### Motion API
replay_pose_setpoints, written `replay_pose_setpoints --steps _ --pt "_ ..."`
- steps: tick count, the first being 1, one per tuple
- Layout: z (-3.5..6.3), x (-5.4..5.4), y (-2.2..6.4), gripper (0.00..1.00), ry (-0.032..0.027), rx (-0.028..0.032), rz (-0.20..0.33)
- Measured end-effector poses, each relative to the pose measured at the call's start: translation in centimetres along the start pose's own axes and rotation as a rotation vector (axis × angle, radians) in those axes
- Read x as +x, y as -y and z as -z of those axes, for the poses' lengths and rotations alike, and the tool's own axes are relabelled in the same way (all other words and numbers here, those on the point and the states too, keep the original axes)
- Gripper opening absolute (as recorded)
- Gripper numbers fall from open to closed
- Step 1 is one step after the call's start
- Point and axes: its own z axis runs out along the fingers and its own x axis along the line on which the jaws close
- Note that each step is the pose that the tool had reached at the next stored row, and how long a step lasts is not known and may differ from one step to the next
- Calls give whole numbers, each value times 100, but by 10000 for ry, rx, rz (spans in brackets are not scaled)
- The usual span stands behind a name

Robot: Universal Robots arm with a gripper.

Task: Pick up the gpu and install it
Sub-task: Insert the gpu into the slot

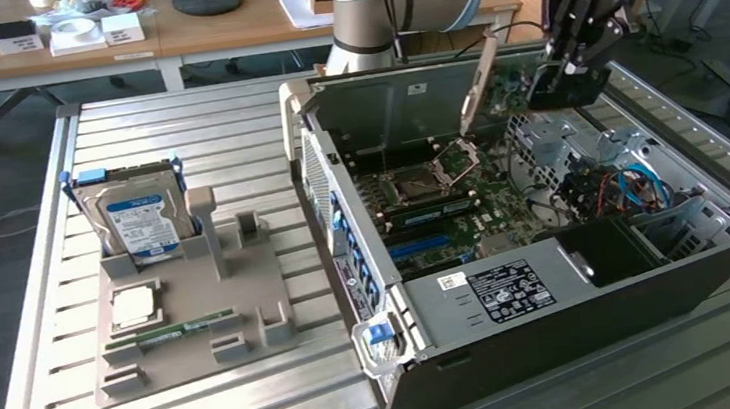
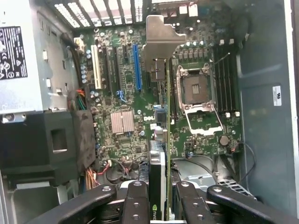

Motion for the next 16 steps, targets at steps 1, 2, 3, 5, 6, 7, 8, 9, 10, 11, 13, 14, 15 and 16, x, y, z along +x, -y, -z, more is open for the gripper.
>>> replay_pose_setpoints --steps 1,2,3,5,6,7,8,9,10,11,13,14,15,16 --pt "-9 0 0 27 2 27 69" --pt "-19 1 0 27 4 49 129" --pt "-27 1 -1 27 6 69 186" --pt "-46 2 -2 27 8 112 305" --pt "-55 2 -2 27 9 132 364" --pt "-65 2 -3 27 11 152 420" --pt "-74 3 -4 27 12 175 479" --pt "-84 3 -5 27 14 198 528" --pt "-94 4 -8 27 15 219 569" --pt "-102 4 -13 27 16 234 605" --pt "-108 6 -20 27 16 239 656" --pt "-108 6 -20 27 14 240 658" --pt "-108 6 -20 27 15 240 659" --pt "-108 6 -20 27 15 240 658"
